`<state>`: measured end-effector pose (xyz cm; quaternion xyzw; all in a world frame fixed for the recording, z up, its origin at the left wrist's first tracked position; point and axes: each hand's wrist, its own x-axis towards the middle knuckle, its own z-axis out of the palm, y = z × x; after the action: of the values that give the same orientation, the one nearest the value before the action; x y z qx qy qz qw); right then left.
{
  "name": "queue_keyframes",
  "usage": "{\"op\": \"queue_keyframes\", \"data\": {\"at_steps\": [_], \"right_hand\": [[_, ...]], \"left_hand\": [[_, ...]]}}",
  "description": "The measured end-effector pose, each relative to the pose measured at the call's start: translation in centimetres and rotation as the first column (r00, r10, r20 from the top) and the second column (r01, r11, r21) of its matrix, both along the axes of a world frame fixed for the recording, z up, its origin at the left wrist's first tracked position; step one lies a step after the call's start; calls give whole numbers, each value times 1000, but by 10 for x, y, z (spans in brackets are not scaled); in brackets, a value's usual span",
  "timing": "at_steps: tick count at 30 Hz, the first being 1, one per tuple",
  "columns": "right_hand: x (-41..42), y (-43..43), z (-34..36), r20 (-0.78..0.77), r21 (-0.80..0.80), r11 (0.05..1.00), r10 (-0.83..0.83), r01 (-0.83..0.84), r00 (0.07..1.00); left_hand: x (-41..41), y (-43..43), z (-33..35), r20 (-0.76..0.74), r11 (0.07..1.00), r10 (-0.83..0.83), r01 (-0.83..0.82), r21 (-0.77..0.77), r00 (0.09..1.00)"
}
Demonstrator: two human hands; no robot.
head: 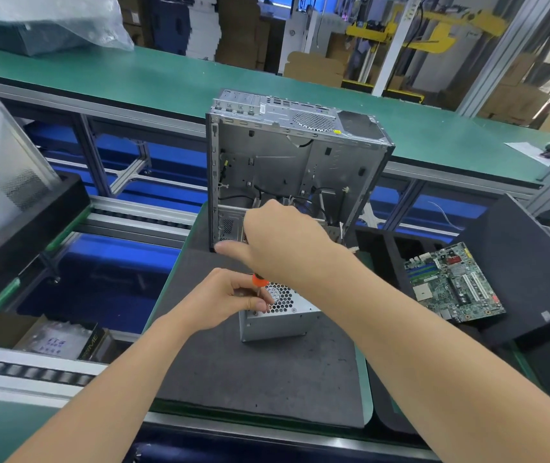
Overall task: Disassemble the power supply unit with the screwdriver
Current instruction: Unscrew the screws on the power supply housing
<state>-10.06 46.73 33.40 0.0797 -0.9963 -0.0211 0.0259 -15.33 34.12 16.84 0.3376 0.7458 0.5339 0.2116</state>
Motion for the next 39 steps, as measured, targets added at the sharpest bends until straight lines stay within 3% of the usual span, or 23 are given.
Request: {"op": "queue_keyframes", "data": {"at_steps": [2,5,10,13,22,30,34,39], "right_hand": [[-3,3,-2,38,-18,1000,-4,5,999],[-4,7,2,72,-8,993,117,-117,991],[0,14,16,206,-89,946,322,-310,924],[2,16,18,231,-114,932,362,-344,903],[-1,19,27,248,-93,945,326,-313,912],[3,23,30,213,-84,950,312,-301,926],[3,25,31,148,-93,950,309,-298,939],[-5,22,27,40,-164,947,286,-276,957]], "left_hand": [[-3,-4,-2,-168,997,19,-32,-73,986],[-4,-10,-6,-380,975,-24,-62,-213,925],[1,-10,-13,-409,978,5,-90,-189,913],[4,-8,-14,-404,979,8,-89,-183,915],[4,-2,-7,-456,912,-168,-37,-408,874],[10,11,-1,-530,814,-254,-117,-569,809],[2,4,-2,-437,870,-101,-134,-474,894],[-24,-31,-25,-363,875,251,-371,-310,897]]}}
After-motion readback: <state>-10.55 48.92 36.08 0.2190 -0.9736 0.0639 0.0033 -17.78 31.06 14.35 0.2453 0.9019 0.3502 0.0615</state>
